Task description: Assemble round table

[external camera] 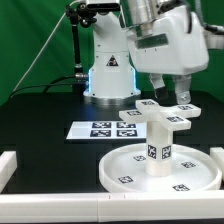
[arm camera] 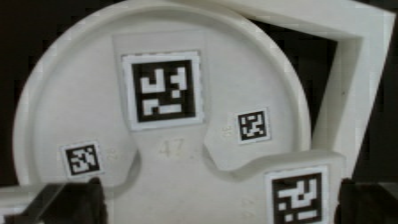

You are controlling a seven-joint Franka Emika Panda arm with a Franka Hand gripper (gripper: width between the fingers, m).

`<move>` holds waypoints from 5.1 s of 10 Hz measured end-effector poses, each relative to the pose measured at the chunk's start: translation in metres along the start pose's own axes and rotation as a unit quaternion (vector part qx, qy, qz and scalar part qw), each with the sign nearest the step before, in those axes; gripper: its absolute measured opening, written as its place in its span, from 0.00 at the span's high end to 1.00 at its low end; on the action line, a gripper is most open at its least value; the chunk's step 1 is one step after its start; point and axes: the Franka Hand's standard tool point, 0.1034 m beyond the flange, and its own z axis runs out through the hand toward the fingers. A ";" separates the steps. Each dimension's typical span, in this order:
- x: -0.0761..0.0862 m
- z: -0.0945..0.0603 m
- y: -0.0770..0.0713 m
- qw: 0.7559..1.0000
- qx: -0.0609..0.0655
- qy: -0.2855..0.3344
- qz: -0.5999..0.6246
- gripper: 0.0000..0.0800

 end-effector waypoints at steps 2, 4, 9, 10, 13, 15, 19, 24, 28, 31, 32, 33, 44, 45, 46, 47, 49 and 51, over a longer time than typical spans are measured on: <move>0.000 0.000 0.000 0.998 -0.001 0.000 -0.065 0.19; 0.002 0.001 0.001 0.985 -0.003 0.000 -0.175 0.19; -0.001 -0.001 -0.003 0.879 -0.046 0.013 -0.475 0.19; 0.002 -0.001 -0.002 0.871 -0.045 0.012 -0.489 0.19; 0.004 -0.002 -0.001 0.810 -0.047 0.007 -0.584 0.19; 0.007 -0.003 -0.001 0.730 -0.055 0.004 -0.681 0.19; 0.013 -0.006 -0.005 0.569 -0.074 -0.014 -0.819 0.19; 0.017 0.000 0.001 0.436 -0.087 -0.031 -0.895 0.19; 0.017 0.004 0.003 0.396 -0.091 -0.038 -0.913 0.19; 0.017 0.009 0.007 0.394 -0.092 -0.042 -0.914 0.19; 0.016 0.011 0.007 0.394 -0.092 -0.044 -0.913 0.19; 0.016 0.013 0.008 0.393 -0.093 -0.045 -0.914 0.19; 0.019 0.017 0.010 0.417 -0.095 -0.046 -0.903 0.46; 0.019 0.017 0.010 0.433 -0.095 -0.045 -0.895 0.46; 0.019 0.017 0.010 0.480 -0.097 -0.040 -0.871 0.46; 0.019 0.017 0.011 0.514 -0.098 -0.036 -0.852 0.46; 0.021 0.016 0.012 0.601 -0.094 -0.025 -0.793 0.46; 0.020 0.017 0.016 0.674 -0.091 -0.014 -0.733 0.46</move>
Offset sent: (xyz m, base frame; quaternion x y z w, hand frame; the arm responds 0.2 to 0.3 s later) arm -0.0022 -0.0045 -0.0031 -0.0127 -0.0090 -0.2897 0.9570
